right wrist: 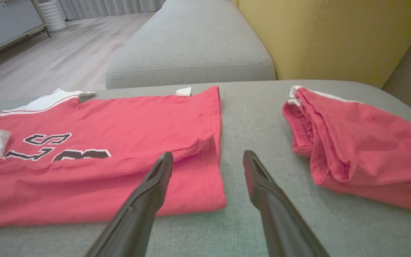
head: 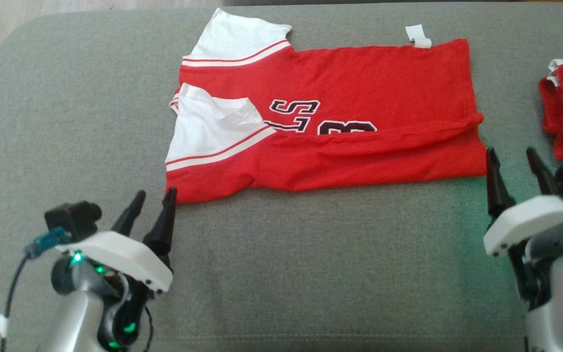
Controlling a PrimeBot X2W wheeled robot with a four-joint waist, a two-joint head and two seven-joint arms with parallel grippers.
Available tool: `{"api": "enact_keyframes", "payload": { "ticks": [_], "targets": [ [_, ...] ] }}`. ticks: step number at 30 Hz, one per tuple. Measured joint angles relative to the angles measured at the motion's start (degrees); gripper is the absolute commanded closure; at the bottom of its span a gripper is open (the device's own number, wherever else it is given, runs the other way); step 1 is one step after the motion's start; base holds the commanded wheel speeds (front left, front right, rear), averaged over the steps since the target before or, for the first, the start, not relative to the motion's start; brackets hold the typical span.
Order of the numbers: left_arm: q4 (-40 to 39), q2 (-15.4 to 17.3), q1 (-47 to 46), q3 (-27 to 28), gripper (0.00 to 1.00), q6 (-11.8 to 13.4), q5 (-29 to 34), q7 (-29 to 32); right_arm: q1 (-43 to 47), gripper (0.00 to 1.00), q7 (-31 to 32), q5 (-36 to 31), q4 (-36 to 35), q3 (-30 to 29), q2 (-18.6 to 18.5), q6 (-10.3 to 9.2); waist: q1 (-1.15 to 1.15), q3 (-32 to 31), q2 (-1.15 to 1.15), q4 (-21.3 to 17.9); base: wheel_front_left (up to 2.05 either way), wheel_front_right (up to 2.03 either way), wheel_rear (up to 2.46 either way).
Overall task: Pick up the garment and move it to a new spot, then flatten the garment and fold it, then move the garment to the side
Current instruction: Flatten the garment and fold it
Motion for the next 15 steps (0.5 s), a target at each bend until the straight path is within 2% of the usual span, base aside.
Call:
{"api": "enact_keyframes", "payload": {
  "ticks": [4, 11, 15],
  "targets": [
    [2.57, -1.67, 0.93, -0.23, 0.00, 0.03, -0.63, -1.38, 2.77, 0.00, -2.01, 0.24, 0.33, -0.23, 1.18, 0.00, 0.00, -0.11, 0.00, -0.55, 0.00, 0.00, 0.00],
    [9.68, -2.59, 0.10, 0.19, 0.00, 0.53, -1.90, -2.19, 3.11, 0.00, -3.93, 1.09, 2.54, 0.89, 1.64, 0.00, 0.00, 0.45, 0.00, -2.09, 0.00, 0.00, 0.00],
    [12.78, -3.21, -2.19, 0.73, 0.00, -0.04, -2.97, -2.83, 2.61, 0.00, -4.13, 1.59, 3.75, 1.64, 1.66, 0.00, 0.01, 1.19, 0.00, -2.96, 0.00, 0.00, 0.00]
  ]
}}
